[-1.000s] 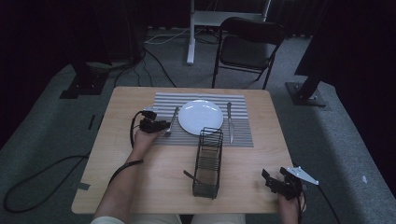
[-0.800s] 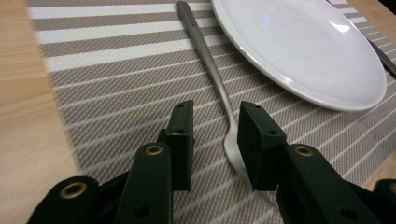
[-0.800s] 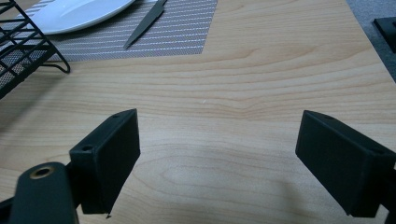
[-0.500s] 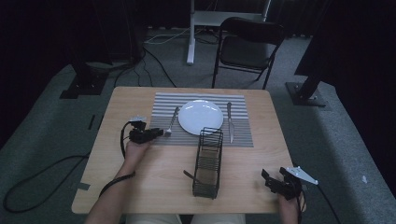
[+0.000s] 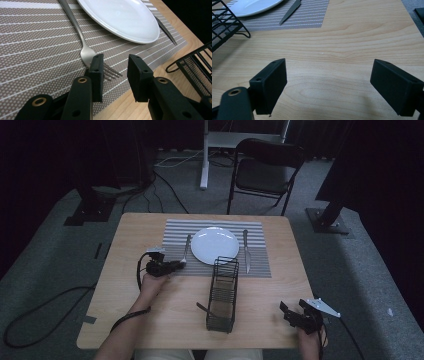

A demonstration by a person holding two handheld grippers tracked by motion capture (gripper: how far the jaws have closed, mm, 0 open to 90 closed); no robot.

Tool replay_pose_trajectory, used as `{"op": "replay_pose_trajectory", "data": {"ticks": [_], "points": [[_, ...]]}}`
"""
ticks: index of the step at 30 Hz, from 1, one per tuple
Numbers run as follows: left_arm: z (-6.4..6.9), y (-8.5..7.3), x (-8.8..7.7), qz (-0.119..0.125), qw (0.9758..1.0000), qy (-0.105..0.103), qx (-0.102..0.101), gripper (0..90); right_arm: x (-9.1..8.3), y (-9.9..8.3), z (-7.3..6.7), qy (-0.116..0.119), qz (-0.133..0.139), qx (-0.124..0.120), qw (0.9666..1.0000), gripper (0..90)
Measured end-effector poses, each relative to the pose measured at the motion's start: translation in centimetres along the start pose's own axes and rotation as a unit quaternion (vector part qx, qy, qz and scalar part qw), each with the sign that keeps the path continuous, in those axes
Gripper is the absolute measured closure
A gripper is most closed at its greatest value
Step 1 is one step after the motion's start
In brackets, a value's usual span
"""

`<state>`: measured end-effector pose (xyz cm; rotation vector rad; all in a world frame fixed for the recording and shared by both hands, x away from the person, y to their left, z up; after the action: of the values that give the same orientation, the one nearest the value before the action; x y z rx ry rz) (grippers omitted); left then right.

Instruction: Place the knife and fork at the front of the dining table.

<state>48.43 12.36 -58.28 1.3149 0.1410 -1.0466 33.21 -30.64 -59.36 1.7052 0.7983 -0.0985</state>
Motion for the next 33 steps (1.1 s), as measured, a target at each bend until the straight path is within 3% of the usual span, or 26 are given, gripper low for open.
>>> {"op": "replay_pose_trajectory", "data": {"ticks": [4,5,6,13,20,33], "points": [[0.6,0.1,0.2,-0.002,0.9999,-0.012,0.0,64.5,0.0,0.0,0.0,0.001,0.001,0.001,1.0,13.3],[0.8,0.1,0.2,-0.002,0.9995,-0.029,-0.009,64.3,0.0,0.0,0.0,0.001,0.0,0.002,1.0,13.3],[0.9,0.1,0.3,-0.002,0.9994,-0.033,-0.014,63.4,0.0,0.0,0.0,0.001,0.0,0.002,1.0,13.3],[-0.3,0.7,-1.6,0.02,0.9997,0.01,0.001,62.7,0.0,0.0,0.0,0.003,0.0,0.003,1.0,13.3],[-1.6,-0.3,-2.3,0.008,0.9998,0.019,-0.006,62.8,0.0,0.0,0.0,0.002,-0.002,0.0,1.0,13.4],[0.8,-0.9,-0.2,-0.006,0.9999,-0.011,0.009,62.7,-0.1,0.0,0.0,0.004,0.0,0.003,1.0,13.4]]}}
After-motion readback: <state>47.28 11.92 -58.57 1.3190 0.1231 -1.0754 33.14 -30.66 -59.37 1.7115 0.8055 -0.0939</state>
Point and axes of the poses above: each handheld gripper's, and its own axes: x roughly forward along the jaws, y roughly out of its top, z roughly to its right, the point moved 9 cm from there along x, roughly forward along the jaws, and after that the axes turned 11 degrees about y, right-handed, at the moved point
